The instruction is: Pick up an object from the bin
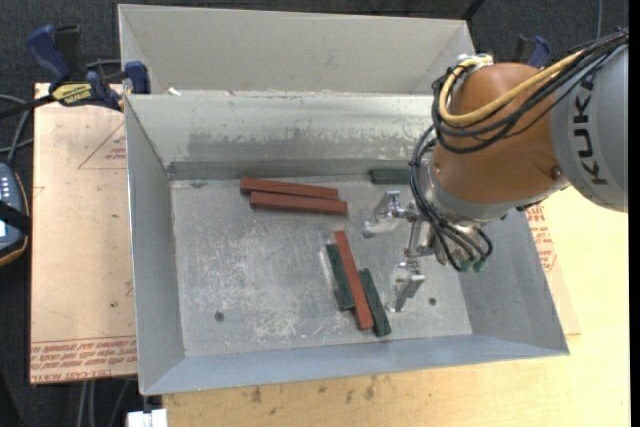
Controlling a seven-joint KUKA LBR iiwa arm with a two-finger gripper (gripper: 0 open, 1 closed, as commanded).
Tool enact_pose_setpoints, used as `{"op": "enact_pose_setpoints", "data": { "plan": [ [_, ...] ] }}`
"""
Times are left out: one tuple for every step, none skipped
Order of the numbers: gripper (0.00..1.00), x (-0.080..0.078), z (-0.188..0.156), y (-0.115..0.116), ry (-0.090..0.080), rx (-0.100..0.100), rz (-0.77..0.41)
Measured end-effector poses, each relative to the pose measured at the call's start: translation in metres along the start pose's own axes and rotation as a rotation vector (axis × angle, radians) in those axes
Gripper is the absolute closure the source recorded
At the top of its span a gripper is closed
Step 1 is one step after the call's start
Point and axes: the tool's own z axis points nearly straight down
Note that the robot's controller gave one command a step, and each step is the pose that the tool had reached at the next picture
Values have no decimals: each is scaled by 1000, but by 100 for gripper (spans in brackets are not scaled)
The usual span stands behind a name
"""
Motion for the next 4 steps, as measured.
{"op": "enact_pose_setpoints", "data": {
  "plan": [
    [0, -16, 57, -1, -1, 3, -22],
    [100, -45, 119, -20, -30, 1, -291],
    [0, -43, 121, -22, -26, 4, -290],
    [100, -42, 121, -24, -20, 6, -289]
  ]
}}
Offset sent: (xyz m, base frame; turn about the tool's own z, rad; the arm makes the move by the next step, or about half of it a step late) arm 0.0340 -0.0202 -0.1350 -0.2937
